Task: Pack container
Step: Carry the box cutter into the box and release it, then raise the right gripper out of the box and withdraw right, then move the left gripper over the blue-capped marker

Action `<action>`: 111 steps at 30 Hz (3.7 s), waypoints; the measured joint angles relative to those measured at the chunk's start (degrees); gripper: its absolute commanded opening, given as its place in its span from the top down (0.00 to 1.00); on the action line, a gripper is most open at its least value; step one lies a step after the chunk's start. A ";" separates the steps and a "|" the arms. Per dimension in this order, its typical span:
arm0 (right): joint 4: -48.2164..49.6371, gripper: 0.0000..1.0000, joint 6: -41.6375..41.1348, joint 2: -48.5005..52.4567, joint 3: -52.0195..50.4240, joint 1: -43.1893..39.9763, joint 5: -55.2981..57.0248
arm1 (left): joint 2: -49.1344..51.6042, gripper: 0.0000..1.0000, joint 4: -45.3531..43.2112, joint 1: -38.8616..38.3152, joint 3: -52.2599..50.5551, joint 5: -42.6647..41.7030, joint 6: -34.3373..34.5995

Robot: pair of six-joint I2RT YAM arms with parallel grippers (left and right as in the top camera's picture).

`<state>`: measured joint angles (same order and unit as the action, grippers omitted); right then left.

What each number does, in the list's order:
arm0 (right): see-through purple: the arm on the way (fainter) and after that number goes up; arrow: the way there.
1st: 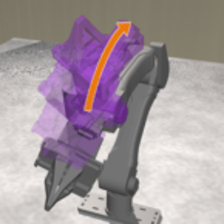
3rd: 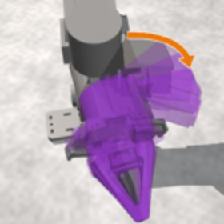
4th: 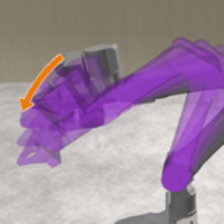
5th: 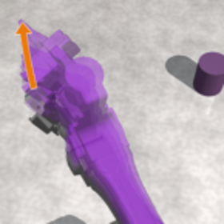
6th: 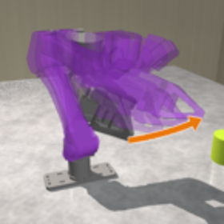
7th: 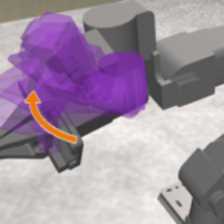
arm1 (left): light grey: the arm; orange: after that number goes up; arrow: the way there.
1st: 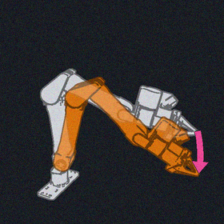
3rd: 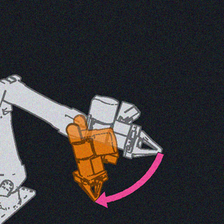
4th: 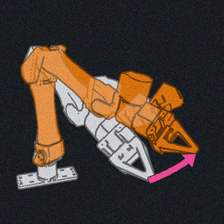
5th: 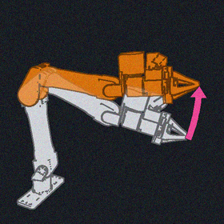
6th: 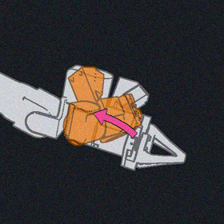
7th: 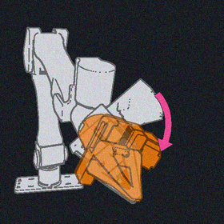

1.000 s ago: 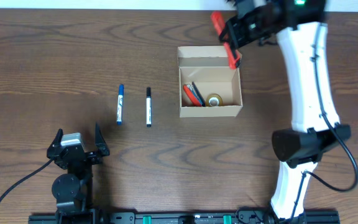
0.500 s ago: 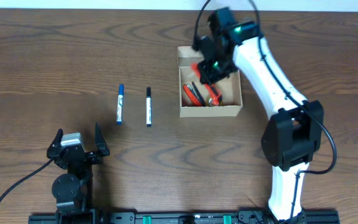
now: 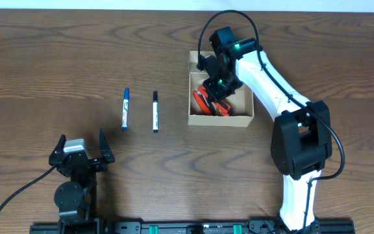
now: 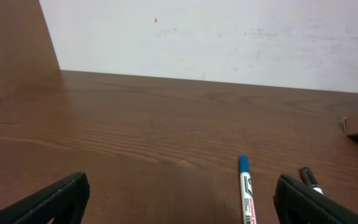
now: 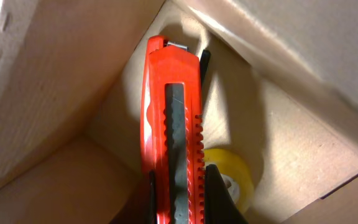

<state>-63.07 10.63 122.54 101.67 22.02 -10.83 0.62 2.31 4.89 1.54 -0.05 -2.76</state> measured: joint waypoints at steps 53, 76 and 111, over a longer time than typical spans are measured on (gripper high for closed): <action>-20.11 0.01 -18.40 -10.80 37.35 -39.06 27.47 | 0.00 0.05 0.00 0.00 0.00 -0.02 0.00; -16.74 0.01 -22.16 -7.61 17.62 -42.23 22.62 | 0.00 0.05 -6.05 0.00 -0.37 -5.22 1.33; -17.51 0.01 -22.21 -7.61 17.42 -42.23 20.65 | 43.06 0.05 43.93 0.00 61.20 -25.57 -5.49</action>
<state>-80.58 -11.57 114.93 119.09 -20.21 9.82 43.68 46.24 4.89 62.74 -25.63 -8.25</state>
